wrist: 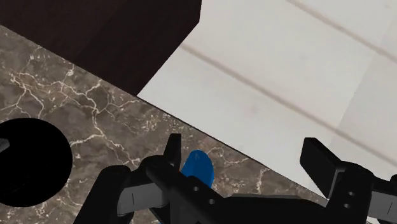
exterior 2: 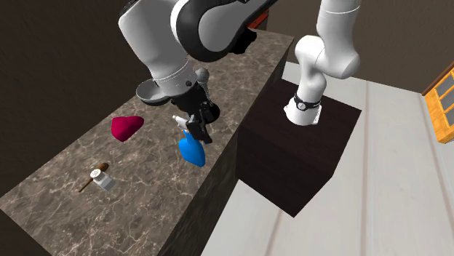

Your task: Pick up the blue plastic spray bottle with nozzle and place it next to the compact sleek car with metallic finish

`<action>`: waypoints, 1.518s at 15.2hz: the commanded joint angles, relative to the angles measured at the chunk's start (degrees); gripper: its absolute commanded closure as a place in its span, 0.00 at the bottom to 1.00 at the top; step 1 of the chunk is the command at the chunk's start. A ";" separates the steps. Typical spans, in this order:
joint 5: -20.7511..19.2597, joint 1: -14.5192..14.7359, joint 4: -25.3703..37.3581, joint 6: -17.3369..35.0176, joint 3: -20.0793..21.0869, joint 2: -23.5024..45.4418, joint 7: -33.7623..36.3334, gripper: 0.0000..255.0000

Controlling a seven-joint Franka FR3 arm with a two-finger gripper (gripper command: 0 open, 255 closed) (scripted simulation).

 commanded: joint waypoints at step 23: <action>9.81 -7.60 9.38 5.22 -4.19 19.11 10.36 0.00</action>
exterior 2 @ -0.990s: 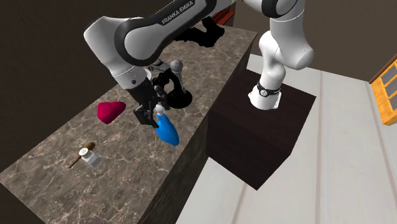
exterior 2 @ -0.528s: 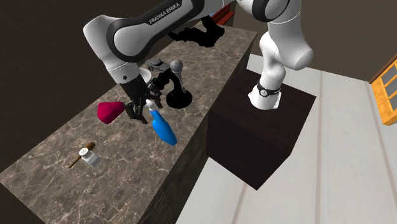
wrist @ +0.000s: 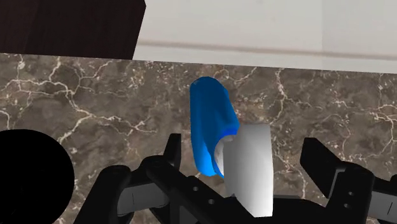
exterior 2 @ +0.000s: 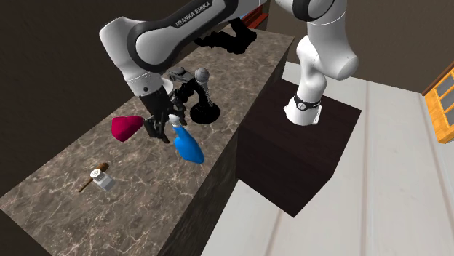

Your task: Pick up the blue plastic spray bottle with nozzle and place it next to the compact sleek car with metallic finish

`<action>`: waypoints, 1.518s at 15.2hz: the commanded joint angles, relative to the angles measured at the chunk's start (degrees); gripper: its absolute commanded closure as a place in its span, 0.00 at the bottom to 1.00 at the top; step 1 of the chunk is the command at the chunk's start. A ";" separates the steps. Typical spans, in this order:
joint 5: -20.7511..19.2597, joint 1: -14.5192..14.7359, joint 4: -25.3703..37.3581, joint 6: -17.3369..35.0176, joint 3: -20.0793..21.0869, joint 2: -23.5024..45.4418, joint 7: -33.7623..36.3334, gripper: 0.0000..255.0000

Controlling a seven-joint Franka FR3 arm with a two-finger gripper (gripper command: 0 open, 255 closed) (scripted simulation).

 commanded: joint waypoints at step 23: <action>-1.06 -0.19 0.95 -4.57 0.47 1.74 2.02 1.00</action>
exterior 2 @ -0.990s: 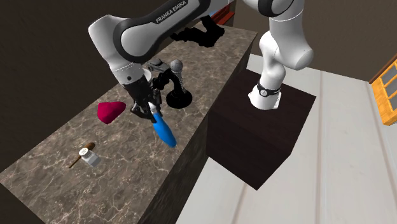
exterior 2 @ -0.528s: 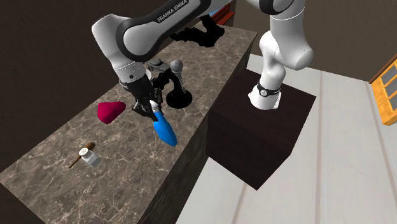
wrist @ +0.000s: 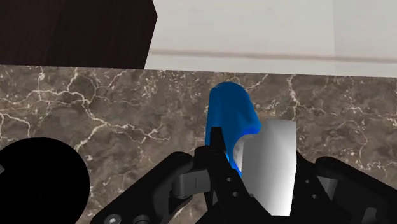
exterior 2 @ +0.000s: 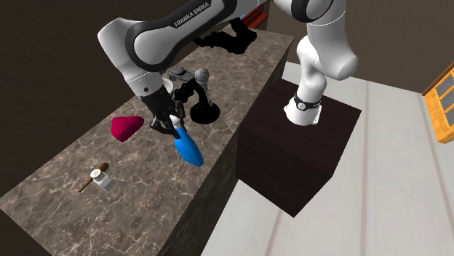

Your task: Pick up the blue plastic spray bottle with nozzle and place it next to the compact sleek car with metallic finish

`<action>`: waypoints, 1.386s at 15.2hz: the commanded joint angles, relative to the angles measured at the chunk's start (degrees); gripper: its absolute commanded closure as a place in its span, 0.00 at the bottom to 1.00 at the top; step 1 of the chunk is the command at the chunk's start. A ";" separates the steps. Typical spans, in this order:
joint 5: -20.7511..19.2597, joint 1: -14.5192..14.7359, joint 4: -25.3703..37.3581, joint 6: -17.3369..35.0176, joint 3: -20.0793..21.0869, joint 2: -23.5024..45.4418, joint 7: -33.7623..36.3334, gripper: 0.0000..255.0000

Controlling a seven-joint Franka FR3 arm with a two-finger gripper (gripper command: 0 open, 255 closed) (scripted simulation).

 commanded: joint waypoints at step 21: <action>-3.25 -4.25 1.40 -13.45 -2.85 -8.15 -2.57 1.00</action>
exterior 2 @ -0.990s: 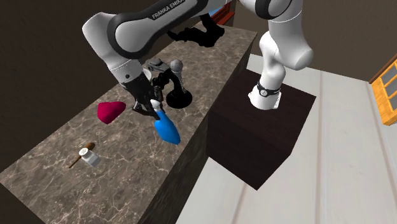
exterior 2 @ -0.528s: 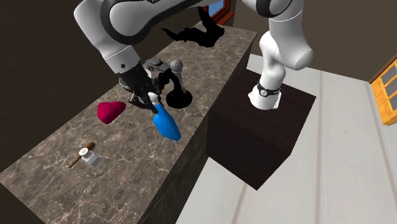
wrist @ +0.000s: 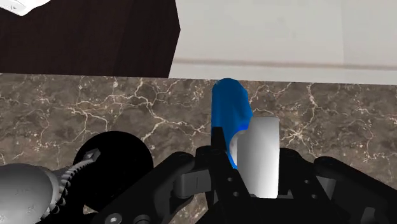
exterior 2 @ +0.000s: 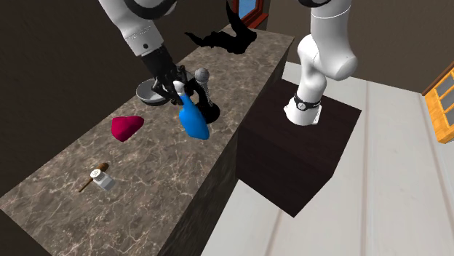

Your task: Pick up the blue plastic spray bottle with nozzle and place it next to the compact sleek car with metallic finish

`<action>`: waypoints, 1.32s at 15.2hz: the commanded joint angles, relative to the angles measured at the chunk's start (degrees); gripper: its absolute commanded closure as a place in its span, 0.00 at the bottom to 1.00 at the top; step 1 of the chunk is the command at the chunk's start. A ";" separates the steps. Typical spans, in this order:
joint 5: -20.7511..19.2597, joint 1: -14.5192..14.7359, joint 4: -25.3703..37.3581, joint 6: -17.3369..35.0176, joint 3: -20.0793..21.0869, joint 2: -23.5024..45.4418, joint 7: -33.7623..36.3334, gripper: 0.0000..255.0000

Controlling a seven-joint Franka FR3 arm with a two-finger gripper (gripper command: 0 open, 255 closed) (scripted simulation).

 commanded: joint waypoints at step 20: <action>-7.44 -15.39 9.31 -19.05 -9.61 -4.41 -20.91 1.00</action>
